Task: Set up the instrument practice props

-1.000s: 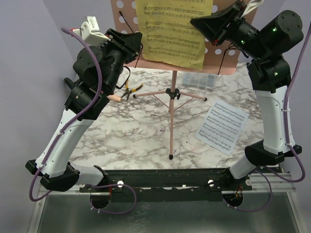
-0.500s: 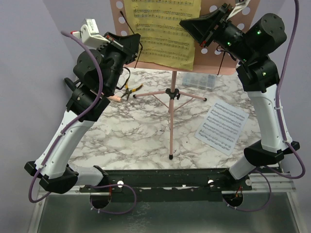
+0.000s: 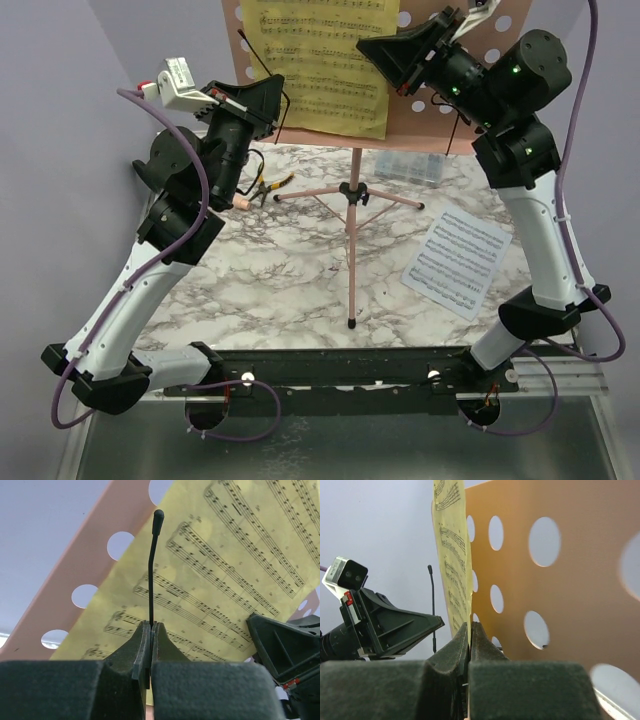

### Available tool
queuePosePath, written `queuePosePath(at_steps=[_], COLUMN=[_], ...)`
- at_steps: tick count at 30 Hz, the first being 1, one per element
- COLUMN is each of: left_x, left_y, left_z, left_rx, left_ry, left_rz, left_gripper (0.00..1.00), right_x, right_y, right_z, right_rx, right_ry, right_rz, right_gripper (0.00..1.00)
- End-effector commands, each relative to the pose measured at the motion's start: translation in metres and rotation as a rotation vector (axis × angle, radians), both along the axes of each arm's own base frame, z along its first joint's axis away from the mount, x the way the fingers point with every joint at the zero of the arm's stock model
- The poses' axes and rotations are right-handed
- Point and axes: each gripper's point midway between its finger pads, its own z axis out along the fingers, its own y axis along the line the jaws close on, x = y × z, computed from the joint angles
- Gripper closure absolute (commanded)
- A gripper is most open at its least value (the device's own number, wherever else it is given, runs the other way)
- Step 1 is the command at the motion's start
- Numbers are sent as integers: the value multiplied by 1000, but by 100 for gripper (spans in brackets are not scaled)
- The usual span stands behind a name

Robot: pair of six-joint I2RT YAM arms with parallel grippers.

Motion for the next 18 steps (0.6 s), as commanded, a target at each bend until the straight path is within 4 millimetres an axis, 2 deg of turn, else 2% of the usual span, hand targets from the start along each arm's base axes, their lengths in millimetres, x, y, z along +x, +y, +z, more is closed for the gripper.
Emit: queuePosePath(at_steps=[1,9,18], left_x=[-13,-12,-12], left_y=[0,-4,-4], left_z=[26,25,24], left_rx=[-21,-15,-12], left_ry=[-86,-80,-77], left_rz=[-39,-56,-56], left_gripper=[100,100,100], right_x=[4,7,8], right_y=[15,32,25], right_z=[2,-2,3], right_rx=[4,9,27], right_ry=[-39,-45,-63], right_rz=[10,-18,-60], right_gripper=[100,100,100])
